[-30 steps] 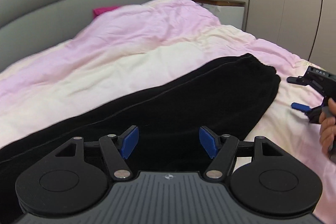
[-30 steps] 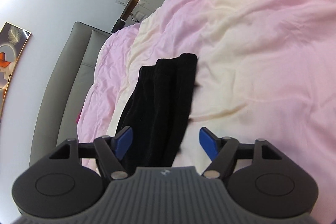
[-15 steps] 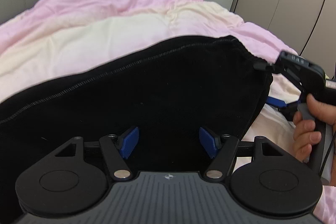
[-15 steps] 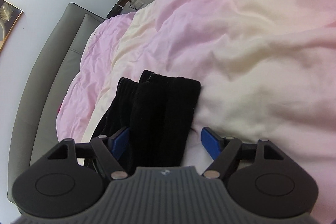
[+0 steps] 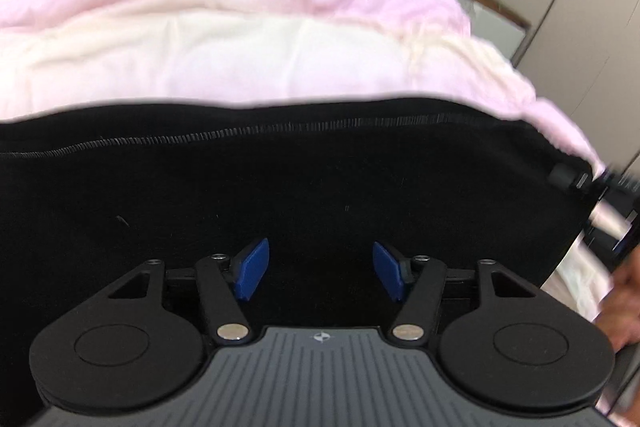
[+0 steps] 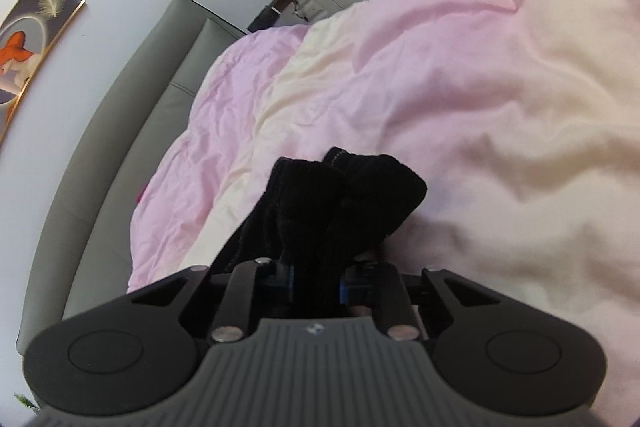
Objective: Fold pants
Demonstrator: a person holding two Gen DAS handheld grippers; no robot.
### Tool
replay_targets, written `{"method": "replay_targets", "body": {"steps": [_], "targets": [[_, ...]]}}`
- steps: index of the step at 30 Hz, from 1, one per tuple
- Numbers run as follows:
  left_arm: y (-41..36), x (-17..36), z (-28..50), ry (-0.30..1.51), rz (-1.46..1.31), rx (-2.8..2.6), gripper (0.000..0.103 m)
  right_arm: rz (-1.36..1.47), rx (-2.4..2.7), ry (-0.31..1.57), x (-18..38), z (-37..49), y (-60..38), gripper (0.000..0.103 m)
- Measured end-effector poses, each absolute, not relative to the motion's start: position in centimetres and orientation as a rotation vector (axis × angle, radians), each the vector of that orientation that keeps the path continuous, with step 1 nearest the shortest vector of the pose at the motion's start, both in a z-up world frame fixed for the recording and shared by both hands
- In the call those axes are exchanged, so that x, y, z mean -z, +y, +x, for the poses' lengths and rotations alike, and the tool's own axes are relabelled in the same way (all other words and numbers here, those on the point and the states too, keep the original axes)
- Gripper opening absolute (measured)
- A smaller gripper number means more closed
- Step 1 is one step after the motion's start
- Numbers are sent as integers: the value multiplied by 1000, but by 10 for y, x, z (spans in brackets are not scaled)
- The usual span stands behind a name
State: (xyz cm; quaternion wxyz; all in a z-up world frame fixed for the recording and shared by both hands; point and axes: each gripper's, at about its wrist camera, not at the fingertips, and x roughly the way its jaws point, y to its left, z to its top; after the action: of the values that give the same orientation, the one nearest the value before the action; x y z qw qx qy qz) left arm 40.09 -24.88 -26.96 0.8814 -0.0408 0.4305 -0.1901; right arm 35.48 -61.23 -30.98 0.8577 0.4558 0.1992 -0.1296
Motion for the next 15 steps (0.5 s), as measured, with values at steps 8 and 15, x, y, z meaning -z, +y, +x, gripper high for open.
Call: {"method": "replay_targets", "body": {"steps": [8, 15], "targets": [[-281, 260, 395, 886, -40, 450, 61, 928, 229, 331, 250, 361, -607, 11], [-255, 267, 403, 896, -110, 434, 51, 951, 286, 399, 279, 349, -614, 11]]}}
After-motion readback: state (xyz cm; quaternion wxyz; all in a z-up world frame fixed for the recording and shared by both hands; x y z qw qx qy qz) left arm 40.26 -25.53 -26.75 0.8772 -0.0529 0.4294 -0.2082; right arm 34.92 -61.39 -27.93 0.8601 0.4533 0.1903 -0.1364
